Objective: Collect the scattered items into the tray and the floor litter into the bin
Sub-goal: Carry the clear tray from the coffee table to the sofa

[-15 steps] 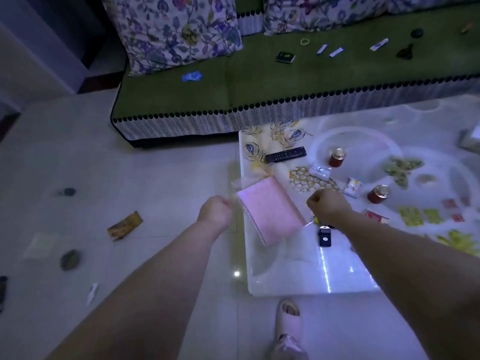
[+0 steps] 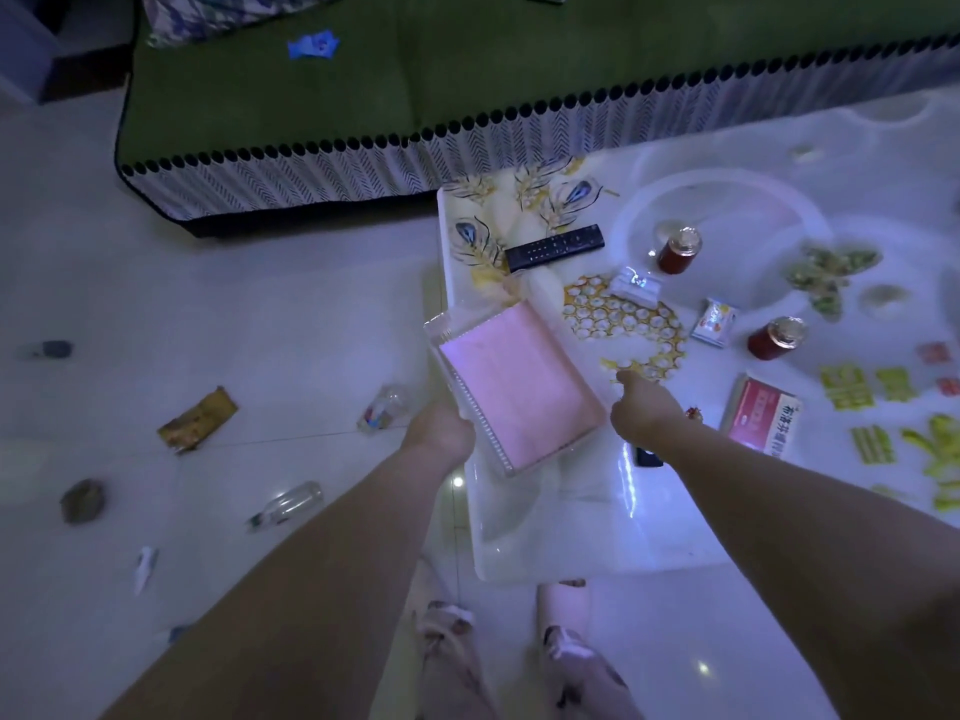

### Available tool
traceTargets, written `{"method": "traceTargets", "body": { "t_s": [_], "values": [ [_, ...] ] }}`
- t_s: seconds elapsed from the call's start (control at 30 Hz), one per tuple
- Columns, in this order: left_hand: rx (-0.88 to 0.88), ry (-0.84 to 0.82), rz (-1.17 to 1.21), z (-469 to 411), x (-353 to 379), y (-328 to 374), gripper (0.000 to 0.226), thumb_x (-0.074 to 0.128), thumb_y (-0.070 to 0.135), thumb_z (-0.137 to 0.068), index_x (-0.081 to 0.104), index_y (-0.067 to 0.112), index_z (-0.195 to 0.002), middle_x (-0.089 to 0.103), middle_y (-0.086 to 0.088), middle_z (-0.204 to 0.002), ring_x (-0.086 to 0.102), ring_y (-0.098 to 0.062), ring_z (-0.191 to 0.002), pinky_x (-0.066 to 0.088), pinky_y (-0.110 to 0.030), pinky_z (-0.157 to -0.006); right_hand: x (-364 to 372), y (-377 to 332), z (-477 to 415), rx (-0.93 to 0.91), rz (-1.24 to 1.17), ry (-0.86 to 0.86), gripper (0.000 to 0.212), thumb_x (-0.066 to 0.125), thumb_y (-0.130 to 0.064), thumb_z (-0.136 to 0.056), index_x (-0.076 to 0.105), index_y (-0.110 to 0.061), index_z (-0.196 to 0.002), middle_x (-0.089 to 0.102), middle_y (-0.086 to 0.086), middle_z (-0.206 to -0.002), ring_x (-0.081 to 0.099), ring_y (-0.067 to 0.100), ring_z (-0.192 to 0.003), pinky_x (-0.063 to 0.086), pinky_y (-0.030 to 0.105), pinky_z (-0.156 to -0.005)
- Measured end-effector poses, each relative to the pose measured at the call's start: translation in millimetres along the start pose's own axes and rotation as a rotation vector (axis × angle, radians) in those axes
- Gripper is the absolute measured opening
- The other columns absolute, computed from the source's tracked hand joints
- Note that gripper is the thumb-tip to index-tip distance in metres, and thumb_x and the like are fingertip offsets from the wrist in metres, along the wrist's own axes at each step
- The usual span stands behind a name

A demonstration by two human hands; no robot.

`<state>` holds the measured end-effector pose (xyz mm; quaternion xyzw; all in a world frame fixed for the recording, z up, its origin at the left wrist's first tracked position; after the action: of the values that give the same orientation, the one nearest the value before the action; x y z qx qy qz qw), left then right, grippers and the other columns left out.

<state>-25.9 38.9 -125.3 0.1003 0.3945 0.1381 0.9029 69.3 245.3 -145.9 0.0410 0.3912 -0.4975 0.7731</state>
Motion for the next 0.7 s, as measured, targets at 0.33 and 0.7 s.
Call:
{"method": "traceTargets", "body": {
  "t_s": [0.33,0.7],
  "values": [
    [-0.024,-0.096,-0.028,-22,12,-12,0.038,0.048,0.015,-0.093,0.051,0.001,-0.128,0.056,-0.018,-0.128,0.057,-0.033,-0.116,0.047,-0.033,-0.091,25,5,-18,0.057,-0.02,0.087,0.04,0.048,-0.015,-0.094,0.05,-0.002,-0.131,0.059,0.017,-0.126,0.058,0.035,-0.111,0.052,0.037,-0.08],
    [-0.038,-0.05,0.024,-21,-27,-42,0.03,0.05,0.013,-0.093,0.055,0.005,-0.121,0.058,-0.008,-0.112,0.049,-0.021,-0.096,0.032,-0.021,-0.077,41,-18,-2,0.064,0.024,0.048,0.029,0.043,-0.006,-0.088,0.046,-0.014,-0.06,0.067,0.011,-0.08,0.058,0.028,-0.069,0.028,0.02,-0.045]
  ]
}}
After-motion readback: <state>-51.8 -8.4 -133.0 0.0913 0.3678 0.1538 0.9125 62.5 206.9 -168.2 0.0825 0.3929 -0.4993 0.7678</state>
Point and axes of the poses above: each hand's wrist, its own z-axis away from the middle knuckle, its own x-axis out of the palm, y = z × x, the point moved 1 cm from there along -z, towards the middle knuckle
